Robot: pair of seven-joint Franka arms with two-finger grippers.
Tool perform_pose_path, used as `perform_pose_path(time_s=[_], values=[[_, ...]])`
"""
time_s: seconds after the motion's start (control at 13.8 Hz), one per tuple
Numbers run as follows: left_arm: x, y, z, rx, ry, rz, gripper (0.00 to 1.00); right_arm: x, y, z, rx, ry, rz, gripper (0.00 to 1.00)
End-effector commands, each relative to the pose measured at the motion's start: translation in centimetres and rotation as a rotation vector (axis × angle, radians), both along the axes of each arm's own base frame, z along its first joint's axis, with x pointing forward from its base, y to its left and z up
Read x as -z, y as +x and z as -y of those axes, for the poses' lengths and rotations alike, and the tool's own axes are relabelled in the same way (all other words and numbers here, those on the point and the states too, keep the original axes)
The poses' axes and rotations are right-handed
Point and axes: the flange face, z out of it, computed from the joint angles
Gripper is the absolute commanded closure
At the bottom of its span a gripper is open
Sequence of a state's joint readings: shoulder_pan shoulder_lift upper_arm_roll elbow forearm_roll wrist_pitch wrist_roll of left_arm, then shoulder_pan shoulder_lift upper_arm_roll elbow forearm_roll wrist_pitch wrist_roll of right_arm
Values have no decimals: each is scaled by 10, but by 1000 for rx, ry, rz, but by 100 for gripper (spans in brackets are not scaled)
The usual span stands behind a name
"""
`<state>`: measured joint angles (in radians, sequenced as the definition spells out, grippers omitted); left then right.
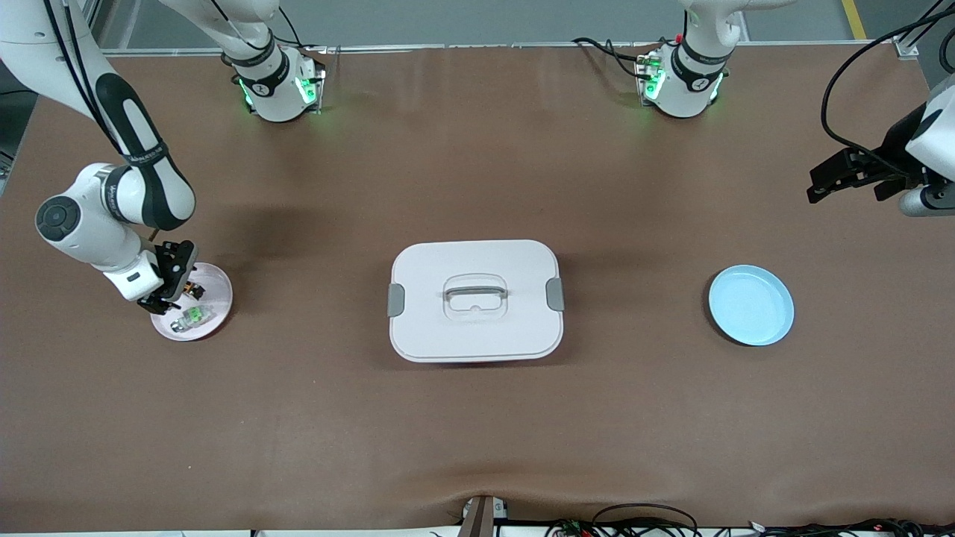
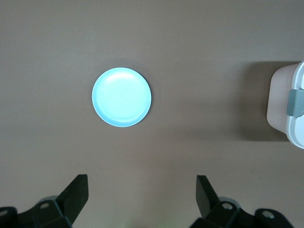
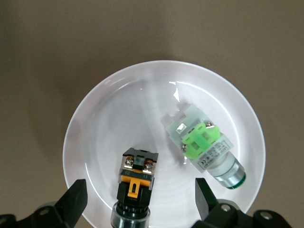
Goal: Transfer orange switch to right arm and place
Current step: 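Open the right gripper and lift it off the plate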
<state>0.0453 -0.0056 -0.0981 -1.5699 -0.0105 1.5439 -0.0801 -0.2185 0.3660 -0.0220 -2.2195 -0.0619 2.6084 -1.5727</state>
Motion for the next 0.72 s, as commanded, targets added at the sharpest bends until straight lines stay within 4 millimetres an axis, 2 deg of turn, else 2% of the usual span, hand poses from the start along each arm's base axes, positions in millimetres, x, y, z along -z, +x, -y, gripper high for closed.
perform_pose_path(time_s=[0.0,0.36,0.65], values=[[-5,-8,-2,-5,21,3,0,-37,7,-4,24,-1,-17,0],[-6,-7,-4,-7,20,6,0,-111,33,-4,100,-10,-16,0],[-5,-6,-3,-5,20,6,0,-153,56,-9,288,-16,17,0]])
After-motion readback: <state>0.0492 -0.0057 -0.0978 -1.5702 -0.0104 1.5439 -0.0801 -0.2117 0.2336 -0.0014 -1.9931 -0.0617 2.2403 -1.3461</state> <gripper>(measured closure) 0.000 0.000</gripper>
